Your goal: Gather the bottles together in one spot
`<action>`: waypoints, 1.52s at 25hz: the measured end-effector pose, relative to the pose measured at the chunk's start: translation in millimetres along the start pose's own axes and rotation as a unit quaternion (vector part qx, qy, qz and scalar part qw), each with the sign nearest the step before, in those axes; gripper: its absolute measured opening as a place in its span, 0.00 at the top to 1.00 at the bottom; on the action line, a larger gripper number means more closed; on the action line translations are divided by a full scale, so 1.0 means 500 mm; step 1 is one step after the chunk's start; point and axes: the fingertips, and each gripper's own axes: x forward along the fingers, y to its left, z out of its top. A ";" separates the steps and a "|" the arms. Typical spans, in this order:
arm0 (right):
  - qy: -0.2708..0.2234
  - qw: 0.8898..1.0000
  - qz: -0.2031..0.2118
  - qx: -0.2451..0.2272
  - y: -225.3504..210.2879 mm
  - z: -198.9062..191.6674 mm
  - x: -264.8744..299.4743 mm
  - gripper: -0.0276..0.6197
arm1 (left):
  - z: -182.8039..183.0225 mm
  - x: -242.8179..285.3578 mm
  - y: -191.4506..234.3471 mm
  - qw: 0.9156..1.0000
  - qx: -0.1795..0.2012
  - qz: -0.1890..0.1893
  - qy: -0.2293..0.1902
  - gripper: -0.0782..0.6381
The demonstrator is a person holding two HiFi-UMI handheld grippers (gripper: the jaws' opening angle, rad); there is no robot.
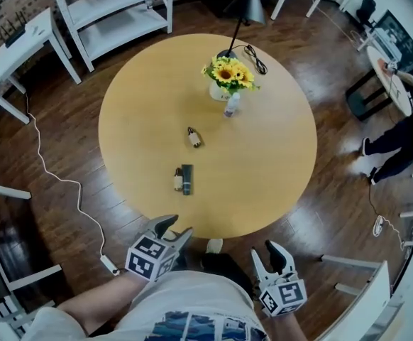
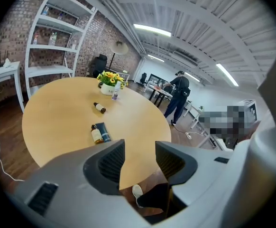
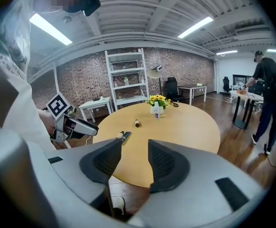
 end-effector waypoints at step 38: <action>0.025 0.985 0.158 -0.068 -0.183 0.058 -0.025 0.64 | 0.038 0.014 -0.165 0.981 -0.064 0.180 -0.038 0.60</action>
